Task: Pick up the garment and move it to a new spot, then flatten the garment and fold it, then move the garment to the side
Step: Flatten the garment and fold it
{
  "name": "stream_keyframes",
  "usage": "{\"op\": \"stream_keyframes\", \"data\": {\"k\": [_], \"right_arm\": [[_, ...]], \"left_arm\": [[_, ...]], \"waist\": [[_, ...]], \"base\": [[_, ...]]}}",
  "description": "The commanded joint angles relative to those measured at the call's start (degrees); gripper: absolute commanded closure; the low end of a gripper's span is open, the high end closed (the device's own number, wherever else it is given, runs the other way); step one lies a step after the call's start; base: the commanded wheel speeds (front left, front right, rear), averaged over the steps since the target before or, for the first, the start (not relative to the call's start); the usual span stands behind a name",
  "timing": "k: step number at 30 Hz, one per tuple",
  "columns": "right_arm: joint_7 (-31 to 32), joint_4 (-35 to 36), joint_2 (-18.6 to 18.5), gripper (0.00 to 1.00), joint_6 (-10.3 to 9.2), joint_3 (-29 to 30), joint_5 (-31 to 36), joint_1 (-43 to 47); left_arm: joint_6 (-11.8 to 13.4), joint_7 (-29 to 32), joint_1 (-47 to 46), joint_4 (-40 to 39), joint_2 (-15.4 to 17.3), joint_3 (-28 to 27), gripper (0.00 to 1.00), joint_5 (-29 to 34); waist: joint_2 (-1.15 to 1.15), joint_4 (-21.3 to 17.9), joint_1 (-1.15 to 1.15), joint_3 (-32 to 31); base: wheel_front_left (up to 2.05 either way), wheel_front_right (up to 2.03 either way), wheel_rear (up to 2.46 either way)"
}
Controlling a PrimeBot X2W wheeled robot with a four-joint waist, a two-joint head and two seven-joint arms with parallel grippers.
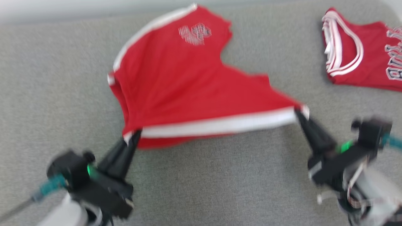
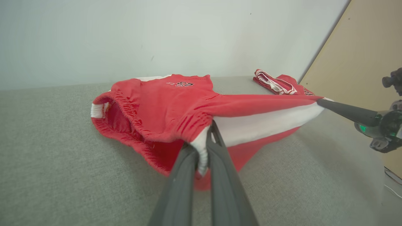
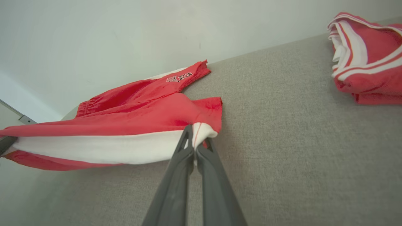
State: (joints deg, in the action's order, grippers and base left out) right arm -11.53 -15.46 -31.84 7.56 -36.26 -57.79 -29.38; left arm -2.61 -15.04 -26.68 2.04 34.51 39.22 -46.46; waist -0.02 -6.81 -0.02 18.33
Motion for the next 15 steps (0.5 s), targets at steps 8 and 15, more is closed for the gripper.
{"op": "stream_keyframes", "data": {"k": [8,15], "right_arm": [[2.80,6.09,0.72,1.00,-0.18,6.07,3.69,19.27],[7.67,12.67,4.14,1.00,-0.18,11.73,7.37,33.90]], "left_arm": [[-0.39,-0.17,15.65,-1.12,-4.88,-2.66,1.00,5.87],[-2.57,-0.17,22.13,-0.31,-6.30,-5.75,1.00,7.94]], "waist": [[0.02,1.76,0.02,-7.75],[0.02,4.18,0.02,-11.04]], "base": [[0.00,0.00,0.00],[0.00,0.00,0.00]]}}
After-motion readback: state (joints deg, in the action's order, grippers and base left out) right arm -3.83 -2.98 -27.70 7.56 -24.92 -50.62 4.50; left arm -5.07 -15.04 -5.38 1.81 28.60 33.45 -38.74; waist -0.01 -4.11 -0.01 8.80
